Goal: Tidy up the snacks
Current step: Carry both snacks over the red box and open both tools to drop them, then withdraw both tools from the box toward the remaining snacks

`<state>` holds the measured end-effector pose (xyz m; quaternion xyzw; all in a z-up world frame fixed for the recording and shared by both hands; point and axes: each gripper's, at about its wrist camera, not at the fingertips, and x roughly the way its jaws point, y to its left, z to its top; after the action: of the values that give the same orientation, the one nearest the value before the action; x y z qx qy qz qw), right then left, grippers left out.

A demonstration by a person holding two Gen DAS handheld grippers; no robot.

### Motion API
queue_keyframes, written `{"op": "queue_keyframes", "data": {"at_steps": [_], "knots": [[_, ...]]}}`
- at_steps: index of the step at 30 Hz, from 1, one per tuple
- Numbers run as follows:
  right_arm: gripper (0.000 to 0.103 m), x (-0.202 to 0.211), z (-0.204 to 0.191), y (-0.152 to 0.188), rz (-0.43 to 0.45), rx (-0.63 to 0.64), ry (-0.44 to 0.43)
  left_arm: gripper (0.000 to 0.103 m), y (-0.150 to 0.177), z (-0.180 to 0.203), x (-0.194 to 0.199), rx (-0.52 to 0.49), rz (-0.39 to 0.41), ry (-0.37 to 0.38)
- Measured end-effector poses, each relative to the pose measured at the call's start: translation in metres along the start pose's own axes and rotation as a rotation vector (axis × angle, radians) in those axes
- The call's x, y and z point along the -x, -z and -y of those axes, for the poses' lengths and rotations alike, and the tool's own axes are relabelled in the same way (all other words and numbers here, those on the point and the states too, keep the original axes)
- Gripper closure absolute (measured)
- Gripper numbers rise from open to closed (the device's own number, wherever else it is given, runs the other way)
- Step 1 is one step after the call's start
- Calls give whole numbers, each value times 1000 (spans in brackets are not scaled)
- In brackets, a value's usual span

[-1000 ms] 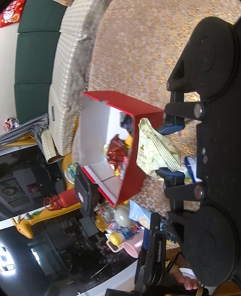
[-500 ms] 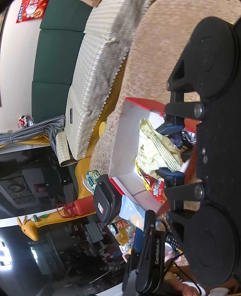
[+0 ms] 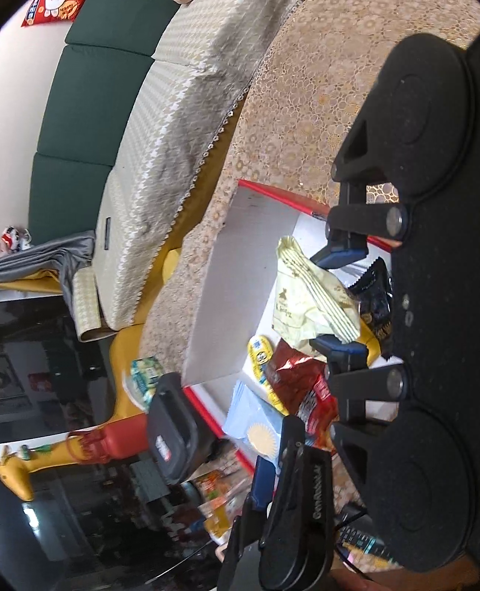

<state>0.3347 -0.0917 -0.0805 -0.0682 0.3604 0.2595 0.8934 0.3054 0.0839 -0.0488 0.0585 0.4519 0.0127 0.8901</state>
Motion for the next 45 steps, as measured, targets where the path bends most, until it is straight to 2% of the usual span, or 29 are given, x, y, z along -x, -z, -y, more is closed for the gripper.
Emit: {"op": "queue_keyframes", "data": {"at_steps": [8,13,22,25,27,31,33,35,39,45], "knots": [[65,-24,-10,9,-77,80,27,56,8,14,-25,-52,-60,-14],[65,-28,-10,12,-104,83,27,55,13,18,-29,-62,-76,-4],[64,-13,-7,15,-98,46,6,30,20,13,-9,-6,-37,18],[62,-5,-5,16,-88,27,2,26,22,10,3,6,-10,30],[59,3,-4,17,-76,15,-3,26,23,9,12,13,4,35],[44,23,-1,18,-38,-12,-17,23,27,8,31,24,40,48],[40,33,-1,19,-22,-21,-21,22,29,8,41,26,58,56],[25,43,0,20,-6,-32,-23,22,32,9,51,25,73,60],[21,61,0,25,18,-48,-34,21,38,9,69,32,105,78],[8,86,4,39,46,-73,-37,14,54,9,94,39,158,109]]}}
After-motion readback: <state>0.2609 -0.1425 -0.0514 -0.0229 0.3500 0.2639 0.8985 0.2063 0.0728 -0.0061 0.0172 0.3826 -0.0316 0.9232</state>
